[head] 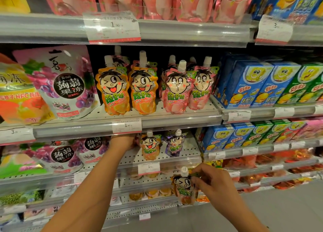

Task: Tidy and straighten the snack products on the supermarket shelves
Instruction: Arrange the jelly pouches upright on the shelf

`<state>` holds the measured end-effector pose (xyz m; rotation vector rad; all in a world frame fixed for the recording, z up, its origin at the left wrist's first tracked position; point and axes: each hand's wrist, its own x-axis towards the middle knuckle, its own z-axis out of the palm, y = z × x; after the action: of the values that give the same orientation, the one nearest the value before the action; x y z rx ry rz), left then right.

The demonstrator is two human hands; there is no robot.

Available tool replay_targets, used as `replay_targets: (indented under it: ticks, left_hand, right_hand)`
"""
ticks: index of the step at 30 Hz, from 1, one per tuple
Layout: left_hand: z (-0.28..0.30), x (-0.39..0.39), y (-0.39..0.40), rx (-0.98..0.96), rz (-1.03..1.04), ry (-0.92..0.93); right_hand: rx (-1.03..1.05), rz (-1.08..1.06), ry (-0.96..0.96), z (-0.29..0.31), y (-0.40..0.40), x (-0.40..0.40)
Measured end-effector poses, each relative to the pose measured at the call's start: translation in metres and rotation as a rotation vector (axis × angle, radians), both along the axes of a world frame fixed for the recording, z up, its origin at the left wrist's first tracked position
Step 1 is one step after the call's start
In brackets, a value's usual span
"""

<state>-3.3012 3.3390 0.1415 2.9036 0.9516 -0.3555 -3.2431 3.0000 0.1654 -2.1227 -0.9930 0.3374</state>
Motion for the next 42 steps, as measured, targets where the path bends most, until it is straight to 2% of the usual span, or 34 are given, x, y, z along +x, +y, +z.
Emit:
replay_targets:
  ticks: [4, 6, 8, 11, 16, 22, 26, 34, 42]
  left_hand:
    - [-0.004, -0.01, 0.0, 0.068, 0.116, -0.207]
    - [-0.008, -0.018, -0.004, 0.057, 0.129, -0.433]
    - [-0.018, -0.027, -0.006, -0.008, 0.205, -0.733]
    - [-0.021, -0.045, -0.009, -0.036, 0.253, -0.908]
    - [-0.025, -0.07, -0.015, 0.04, 0.248, -0.961]
    - [-0.024, -0.096, -0.035, 0.082, 0.248, -1.11]
    - [-0.028, -0.115, -0.044, 0.036, 0.326, -1.101]
    - [-0.04, -0.159, -0.06, -0.022, 0.322, -1.049]
    - [-0.052, -0.205, -0.058, -0.026, 0.277, -1.053]
  right_hand:
    - [0.009, 0.006, 0.004, -0.003, 0.001, -0.001]
    - [0.009, 0.007, 0.004, -0.003, 0.002, -0.001]
    - [0.017, 0.015, 0.002, -0.004, 0.003, -0.001]
    - [0.041, 0.032, -0.009, -0.005, 0.005, -0.001]
    - [0.046, 0.041, -0.007, -0.009, 0.013, -0.002]
    - [0.011, 0.065, -0.005, -0.021, 0.032, -0.007]
    - [0.017, 0.086, 0.013, -0.031, 0.045, -0.011]
    - [0.026, 0.069, 0.063, -0.044, 0.072, -0.025]
    - [0.175, -0.017, 0.129, -0.032, 0.142, -0.056]
